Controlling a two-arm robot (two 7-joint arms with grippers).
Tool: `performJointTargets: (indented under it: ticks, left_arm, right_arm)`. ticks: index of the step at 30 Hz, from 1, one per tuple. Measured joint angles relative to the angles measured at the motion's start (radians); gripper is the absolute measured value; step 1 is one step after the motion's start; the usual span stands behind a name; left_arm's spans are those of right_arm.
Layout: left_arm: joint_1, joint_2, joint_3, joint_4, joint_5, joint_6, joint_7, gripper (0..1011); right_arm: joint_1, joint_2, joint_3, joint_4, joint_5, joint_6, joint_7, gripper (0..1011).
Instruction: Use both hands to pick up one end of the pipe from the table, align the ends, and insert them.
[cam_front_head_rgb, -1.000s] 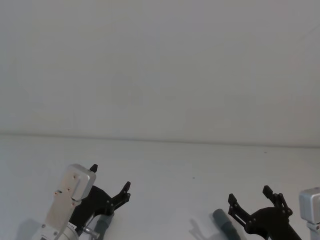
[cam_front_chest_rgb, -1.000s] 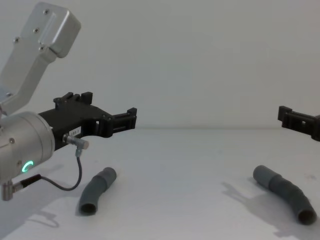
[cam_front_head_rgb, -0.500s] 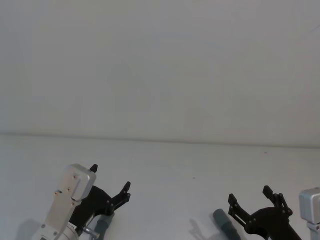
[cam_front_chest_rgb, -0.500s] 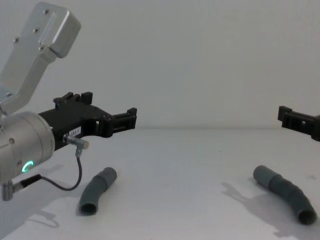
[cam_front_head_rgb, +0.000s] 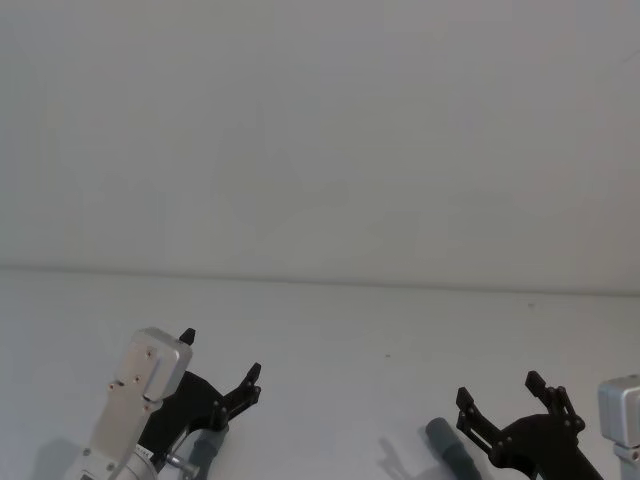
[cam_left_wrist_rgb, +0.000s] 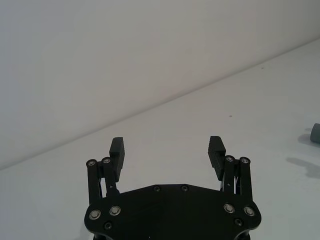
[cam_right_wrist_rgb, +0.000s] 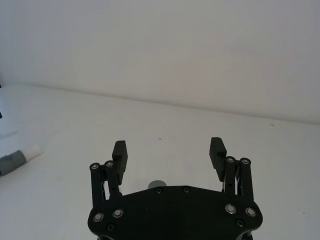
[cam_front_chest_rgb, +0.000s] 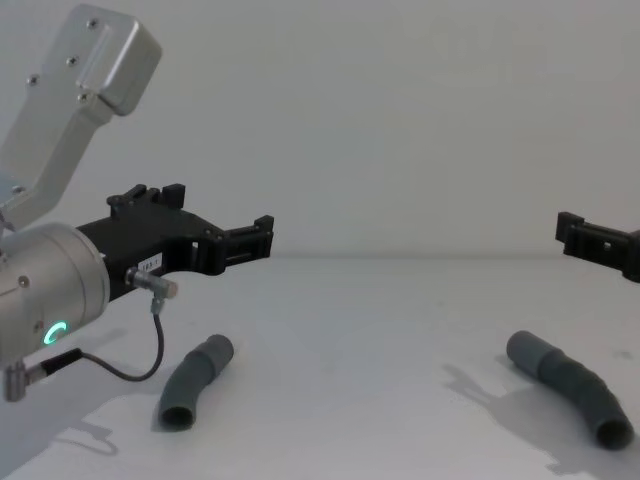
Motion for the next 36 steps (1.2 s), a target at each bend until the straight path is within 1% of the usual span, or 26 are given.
performJointTargets:
  ticks: [28,33,36]
  left_arm:
    - [0.0,-0.001,-0.001,0.0,0.0,0.003,0.0,1001]
    - [0.001,-0.005,-0.005,-0.006,-0.006,0.03,-0.001,1001]
    - [0.006,-0.012,-0.011,-0.018,-0.018,0.068,0.001,1001]
  right_arm:
    - [0.0,0.0,0.0,0.0,0.0,0.0,0.0,1002]
    - [0.0,0.0,0.0,0.0,0.0,0.0,0.0,1002]
    - [0.0,0.0,0.0,0.0,0.0,0.0,0.0,1002]
